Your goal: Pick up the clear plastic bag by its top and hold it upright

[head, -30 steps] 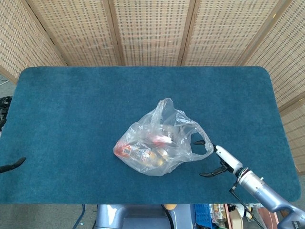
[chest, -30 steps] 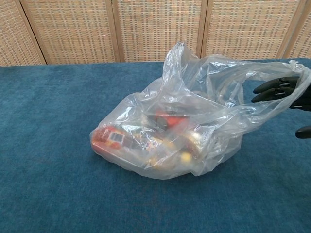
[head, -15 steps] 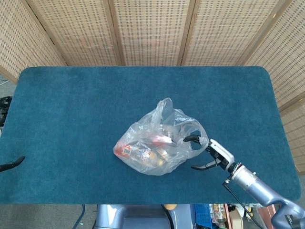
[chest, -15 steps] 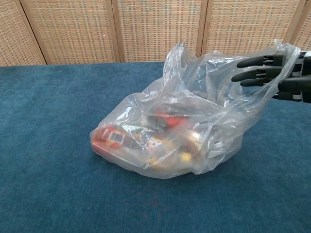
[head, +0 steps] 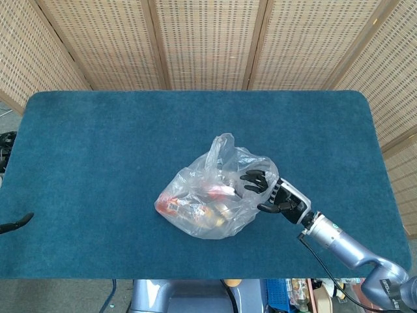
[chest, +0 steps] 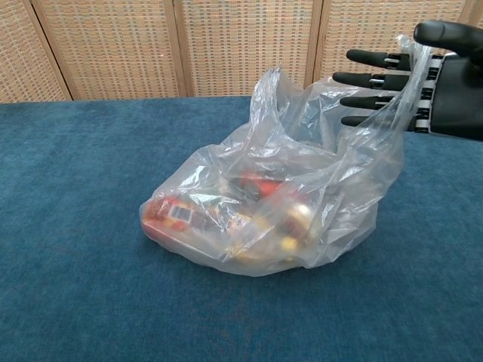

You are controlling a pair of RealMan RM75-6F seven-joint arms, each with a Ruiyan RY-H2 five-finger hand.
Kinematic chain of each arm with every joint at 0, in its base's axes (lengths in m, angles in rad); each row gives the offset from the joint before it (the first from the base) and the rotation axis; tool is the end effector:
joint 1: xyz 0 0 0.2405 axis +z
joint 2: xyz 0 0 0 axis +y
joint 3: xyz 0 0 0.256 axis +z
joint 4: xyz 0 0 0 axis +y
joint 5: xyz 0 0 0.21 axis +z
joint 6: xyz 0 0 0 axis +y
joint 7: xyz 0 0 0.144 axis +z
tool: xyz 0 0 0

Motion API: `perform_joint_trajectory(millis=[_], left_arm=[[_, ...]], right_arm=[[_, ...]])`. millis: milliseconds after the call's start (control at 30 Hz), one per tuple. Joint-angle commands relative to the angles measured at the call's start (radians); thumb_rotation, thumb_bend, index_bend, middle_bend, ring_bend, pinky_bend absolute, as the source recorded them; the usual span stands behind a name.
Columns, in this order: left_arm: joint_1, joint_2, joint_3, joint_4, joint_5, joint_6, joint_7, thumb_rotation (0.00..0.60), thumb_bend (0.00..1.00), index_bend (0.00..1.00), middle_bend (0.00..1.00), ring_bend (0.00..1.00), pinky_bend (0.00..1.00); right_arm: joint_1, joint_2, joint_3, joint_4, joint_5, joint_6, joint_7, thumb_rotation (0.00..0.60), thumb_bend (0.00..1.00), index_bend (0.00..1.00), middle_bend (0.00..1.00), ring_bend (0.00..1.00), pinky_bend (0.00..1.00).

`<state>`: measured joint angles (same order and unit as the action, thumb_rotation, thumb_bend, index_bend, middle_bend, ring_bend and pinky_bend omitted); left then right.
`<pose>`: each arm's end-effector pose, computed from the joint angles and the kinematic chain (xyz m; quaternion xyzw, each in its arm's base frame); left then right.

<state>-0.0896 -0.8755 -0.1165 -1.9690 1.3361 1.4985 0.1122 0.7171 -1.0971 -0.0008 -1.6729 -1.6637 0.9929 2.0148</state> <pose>-0.2659 0.1884 0.2171 -0.5441 -0.4010 -0.3872 0.6270 -0.1641 -0.3021 0.0842 -0.2448 0.8420 -0.4615 0.1346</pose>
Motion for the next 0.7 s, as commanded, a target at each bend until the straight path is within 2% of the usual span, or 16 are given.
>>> perform_joint_trajectory(millis=[33,167,267,400,567,700], left_arm=[[0.000,0.001,0.000,0.000,-0.001,-0.001,-0.004,0.600,0.06,0.00,0.00,0.00,0.00],[-0.002,0.002,0.000,0.002,-0.004,-0.006,-0.004,0.600,0.06,0.00,0.00,0.00,0.00],[-0.004,0.001,-0.001,0.003,-0.007,-0.009,-0.003,0.600,0.06,0.00,0.00,0.00,0.00],[-0.009,-0.001,-0.003,0.005,-0.014,-0.017,0.001,0.600,0.06,0.00,0.00,0.00,0.00],[-0.023,-0.008,-0.010,0.010,-0.023,-0.032,0.008,0.600,0.08,0.00,0.00,0.00,0.00],[-0.058,-0.026,-0.029,0.046,-0.002,-0.053,0.000,0.600,0.10,0.00,0.00,0.00,0.00]], right_arm=[[0.034,-0.006,0.003,0.009,-0.005,-0.011,0.117,0.600,0.04,0.20,0.24,0.11,0.17],[0.059,-0.012,0.000,0.028,-0.030,0.000,0.246,0.600,0.04,0.21,0.28,0.17,0.23],[0.076,-0.016,-0.004,0.041,-0.046,0.008,0.315,0.600,0.06,0.26,0.36,0.25,0.29],[0.095,-0.019,0.002,0.041,-0.039,0.009,0.339,0.600,0.13,0.33,0.44,0.32,0.36],[0.130,-0.011,0.016,0.037,-0.027,-0.021,0.320,0.600,0.18,0.37,0.50,0.38,0.43],[0.165,0.009,0.027,0.029,0.002,-0.075,0.280,0.600,0.19,0.38,0.51,0.37,0.44]])
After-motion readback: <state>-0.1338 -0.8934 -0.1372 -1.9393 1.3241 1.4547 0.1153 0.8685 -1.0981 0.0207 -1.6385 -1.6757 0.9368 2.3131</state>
